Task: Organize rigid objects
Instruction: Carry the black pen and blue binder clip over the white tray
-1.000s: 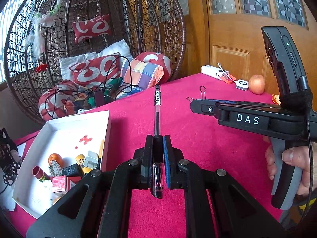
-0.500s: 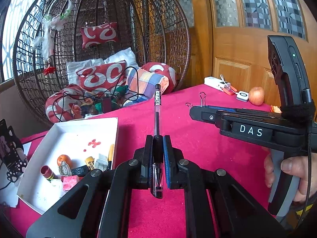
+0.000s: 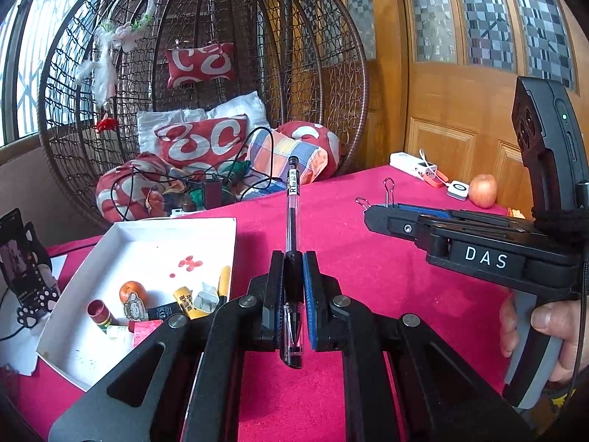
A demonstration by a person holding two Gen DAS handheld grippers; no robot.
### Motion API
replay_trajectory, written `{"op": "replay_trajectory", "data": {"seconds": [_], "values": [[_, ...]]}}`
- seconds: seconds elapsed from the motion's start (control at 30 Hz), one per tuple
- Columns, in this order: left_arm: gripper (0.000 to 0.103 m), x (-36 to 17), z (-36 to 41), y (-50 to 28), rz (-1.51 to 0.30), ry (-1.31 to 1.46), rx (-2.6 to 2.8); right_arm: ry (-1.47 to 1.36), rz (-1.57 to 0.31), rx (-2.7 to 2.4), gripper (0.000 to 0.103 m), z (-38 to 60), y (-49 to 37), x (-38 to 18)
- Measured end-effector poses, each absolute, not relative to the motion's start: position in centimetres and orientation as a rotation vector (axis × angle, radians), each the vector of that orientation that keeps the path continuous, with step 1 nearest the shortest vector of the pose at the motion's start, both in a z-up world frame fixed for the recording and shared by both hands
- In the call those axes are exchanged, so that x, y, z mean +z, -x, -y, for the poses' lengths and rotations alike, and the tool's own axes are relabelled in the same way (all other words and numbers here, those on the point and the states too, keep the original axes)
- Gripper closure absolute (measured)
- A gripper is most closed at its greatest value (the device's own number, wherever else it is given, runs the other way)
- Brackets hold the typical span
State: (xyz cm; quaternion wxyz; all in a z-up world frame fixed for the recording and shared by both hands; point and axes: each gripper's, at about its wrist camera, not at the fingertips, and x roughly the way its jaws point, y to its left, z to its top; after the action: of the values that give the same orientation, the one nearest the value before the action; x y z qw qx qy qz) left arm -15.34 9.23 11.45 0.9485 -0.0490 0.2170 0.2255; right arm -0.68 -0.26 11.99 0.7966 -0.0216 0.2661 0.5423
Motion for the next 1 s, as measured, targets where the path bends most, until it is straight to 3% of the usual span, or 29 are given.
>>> {"op": "replay_trajectory", "data": {"seconds": [1.0], "values": [[0.094, 11.3, -13.6, 19.6, -0.391, 0.189, 0.552, 0.175, -0.522, 1.213, 0.071, -3.9, 4.1, 13.2]]}}
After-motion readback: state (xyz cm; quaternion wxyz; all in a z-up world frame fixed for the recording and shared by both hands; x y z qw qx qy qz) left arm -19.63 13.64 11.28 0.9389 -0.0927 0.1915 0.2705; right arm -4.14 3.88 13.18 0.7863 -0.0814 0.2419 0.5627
